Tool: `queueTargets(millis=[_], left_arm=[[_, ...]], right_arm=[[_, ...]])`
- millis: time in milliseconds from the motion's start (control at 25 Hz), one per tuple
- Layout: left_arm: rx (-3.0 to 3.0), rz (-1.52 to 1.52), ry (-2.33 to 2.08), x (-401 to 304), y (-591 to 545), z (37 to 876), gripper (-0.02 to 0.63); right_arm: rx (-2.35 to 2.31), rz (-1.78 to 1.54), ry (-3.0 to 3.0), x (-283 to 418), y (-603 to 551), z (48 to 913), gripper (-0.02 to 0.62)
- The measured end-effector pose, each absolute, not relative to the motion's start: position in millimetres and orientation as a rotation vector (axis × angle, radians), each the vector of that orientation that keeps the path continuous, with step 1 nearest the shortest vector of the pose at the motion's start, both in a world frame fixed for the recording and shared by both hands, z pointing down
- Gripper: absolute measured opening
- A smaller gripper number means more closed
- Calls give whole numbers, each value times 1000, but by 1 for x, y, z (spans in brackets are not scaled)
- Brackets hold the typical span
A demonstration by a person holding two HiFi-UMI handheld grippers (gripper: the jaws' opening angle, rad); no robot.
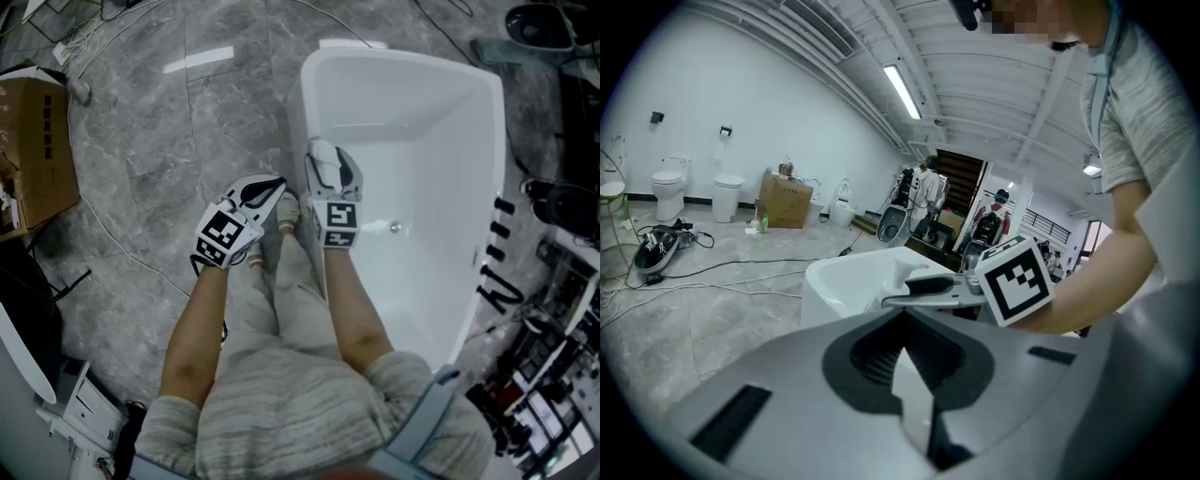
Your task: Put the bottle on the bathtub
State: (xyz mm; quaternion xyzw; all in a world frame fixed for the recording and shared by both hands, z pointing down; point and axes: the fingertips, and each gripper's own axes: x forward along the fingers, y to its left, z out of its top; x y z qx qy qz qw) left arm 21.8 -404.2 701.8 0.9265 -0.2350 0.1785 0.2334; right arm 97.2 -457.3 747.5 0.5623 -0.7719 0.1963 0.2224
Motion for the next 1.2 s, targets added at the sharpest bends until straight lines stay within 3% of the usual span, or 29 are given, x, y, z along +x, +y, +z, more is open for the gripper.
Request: queueTargets(millis=[760, 1200], left_arm=[[2529, 503, -645, 22, -406, 692, 3], [2577, 516, -641, 6, -390, 648, 3]], right_arm=[[1489, 569, -2090, 108, -414, 736, 219], [1483, 527, -2106, 118, -394, 682, 219]])
